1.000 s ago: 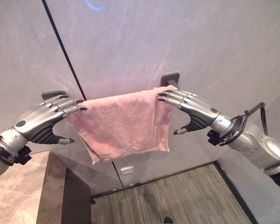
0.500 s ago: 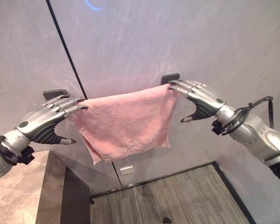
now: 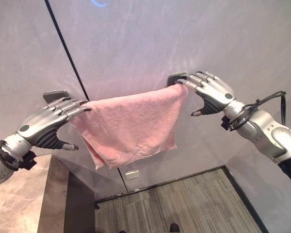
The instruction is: Put brush and paste in cup on sink, flatten towel.
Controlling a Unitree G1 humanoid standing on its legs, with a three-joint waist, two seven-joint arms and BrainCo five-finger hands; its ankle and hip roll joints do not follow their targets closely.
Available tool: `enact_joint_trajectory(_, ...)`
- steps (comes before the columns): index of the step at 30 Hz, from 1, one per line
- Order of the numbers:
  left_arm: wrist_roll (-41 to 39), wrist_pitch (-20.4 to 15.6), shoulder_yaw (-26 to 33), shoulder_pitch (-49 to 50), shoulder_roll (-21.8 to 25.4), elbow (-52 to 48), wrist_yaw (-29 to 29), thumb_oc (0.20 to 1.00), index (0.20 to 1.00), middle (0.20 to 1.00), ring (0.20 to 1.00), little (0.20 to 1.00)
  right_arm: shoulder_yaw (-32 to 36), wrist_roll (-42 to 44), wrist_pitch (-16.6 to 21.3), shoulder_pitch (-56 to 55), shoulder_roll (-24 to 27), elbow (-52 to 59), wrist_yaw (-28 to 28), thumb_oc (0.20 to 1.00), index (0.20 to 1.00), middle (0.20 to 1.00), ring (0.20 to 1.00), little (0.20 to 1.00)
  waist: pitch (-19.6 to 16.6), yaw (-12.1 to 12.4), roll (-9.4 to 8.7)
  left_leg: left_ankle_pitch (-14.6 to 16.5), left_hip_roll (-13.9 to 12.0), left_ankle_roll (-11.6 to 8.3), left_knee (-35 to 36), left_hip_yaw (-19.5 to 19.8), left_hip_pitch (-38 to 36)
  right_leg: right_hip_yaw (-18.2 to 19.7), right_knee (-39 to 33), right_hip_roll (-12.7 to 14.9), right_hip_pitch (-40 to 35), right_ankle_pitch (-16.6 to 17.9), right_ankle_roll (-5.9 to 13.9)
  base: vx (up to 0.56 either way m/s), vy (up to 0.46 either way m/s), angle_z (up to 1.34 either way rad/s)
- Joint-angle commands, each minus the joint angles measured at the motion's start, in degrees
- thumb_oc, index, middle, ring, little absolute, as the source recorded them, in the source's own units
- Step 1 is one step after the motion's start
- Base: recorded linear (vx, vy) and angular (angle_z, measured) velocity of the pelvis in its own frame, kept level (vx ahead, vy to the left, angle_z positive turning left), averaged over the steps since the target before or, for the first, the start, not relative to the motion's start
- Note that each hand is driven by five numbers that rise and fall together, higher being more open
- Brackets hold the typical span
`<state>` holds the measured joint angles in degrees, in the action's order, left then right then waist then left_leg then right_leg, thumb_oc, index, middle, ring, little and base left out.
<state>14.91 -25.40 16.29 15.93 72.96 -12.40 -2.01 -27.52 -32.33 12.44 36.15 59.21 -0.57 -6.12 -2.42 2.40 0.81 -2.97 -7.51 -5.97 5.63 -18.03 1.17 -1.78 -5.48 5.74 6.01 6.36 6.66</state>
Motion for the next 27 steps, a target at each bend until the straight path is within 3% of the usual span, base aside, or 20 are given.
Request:
enact_joint_trajectory(1, 3.5, 2.7, -1.1, 1.0, -2.2, 3.7, -0.6, 1.0, 1.0, 1.0, 1.0, 1.0, 4.1, 1.6, 0.7, -0.3, -0.2, 3.8, -2.8, 1.0, 1.0, 1.0, 1.0, 1.0, 2.1, 1.2, -2.54, 0.7, -1.5, -0.62, -0.6, 2.3, -1.1, -1.8, 0.5, 4.6, -0.6, 2.3, 4.01, 0.03, 0.014, 0.02)
enact_joint_trajectory(6, 1.5, 2.3, 2.7, -0.2, -9.5, 4.8, -10.5, 1.0, 1.0, 1.0, 1.0, 1.0, 17.3, 3.8, 2.3, -10.2, -3.5, 9.7, -11.5, 1.0, 1.0, 1.0, 1.0, 1.0, 1.9, 1.1, -2.72, 0.9, -1.4, -0.36, -0.6, 2.6, -1.3, -2.0, 0.5, 4.7, -0.9, 2.1, 4.03, 0.0, 0.002, 0.02)
enact_joint_trajectory(11, -2.4, 2.3, 5.2, -2.3, -16.4, 3.5, -15.0, 1.0, 1.0, 1.0, 1.0, 1.0, 23.9, 7.1, 2.9, -17.0, -5.7, 14.3, -12.8, 1.0, 1.0, 1.0, 1.0, 1.0, 1.4, 0.8, -3.05, 0.9, -1.4, -0.29, -0.6, 3.0, -1.2, -2.2, 0.5, 4.7, -1.1, 1.8, 3.79, 0.0, 0.0, 0.0)
enact_joint_trajectory(16, -7.8, 2.0, 6.9, -4.2, -28.0, 4.0, -20.3, 1.0, 1.0, 1.0, 1.0, 1.0, 30.5, 9.9, 3.5, -23.4, -10.5, 16.7, -16.4, 1.0, 1.0, 1.0, 1.0, 1.0, 1.3, 0.2, -3.52, 0.9, -1.5, -0.2, -0.6, 3.4, -1.0, -2.6, 0.5, 4.7, -1.3, 1.5, 3.54, 0.0, -0.002, 0.01)
enact_joint_trajectory(19, -14.8, 0.3, 5.9, -2.0, -36.6, 1.0, -17.7, 1.0, 1.0, 1.0, 1.0, 1.0, 35.8, 15.8, 5.1, -30.9, -16.4, 17.8, -17.1, 1.0, 1.0, 1.0, 1.0, 1.0, 1.7, -0.3, -3.64, 0.9, -1.5, 0.01, -0.6, 3.8, -0.6, -3.0, 0.5, 4.7, -1.3, 1.5, 3.37, 0.0, -0.011, 0.12)
enact_joint_trajectory(27, -21.7, 0.6, 0.4, 2.3, -41.2, -0.2, -9.7, 1.0, 1.0, 1.0, 1.0, 1.0, 36.6, 23.7, 6.2, -38.5, -20.1, 15.9, -12.7, 1.0, 1.0, 1.0, 1.0, 1.0, 2.2, -0.2, -3.93, 0.2, -1.6, -0.03, -0.6, 4.5, 0.4, -4.2, 0.5, 4.7, -1.4, 1.6, 3.19, -0.02, -0.02, 0.12)
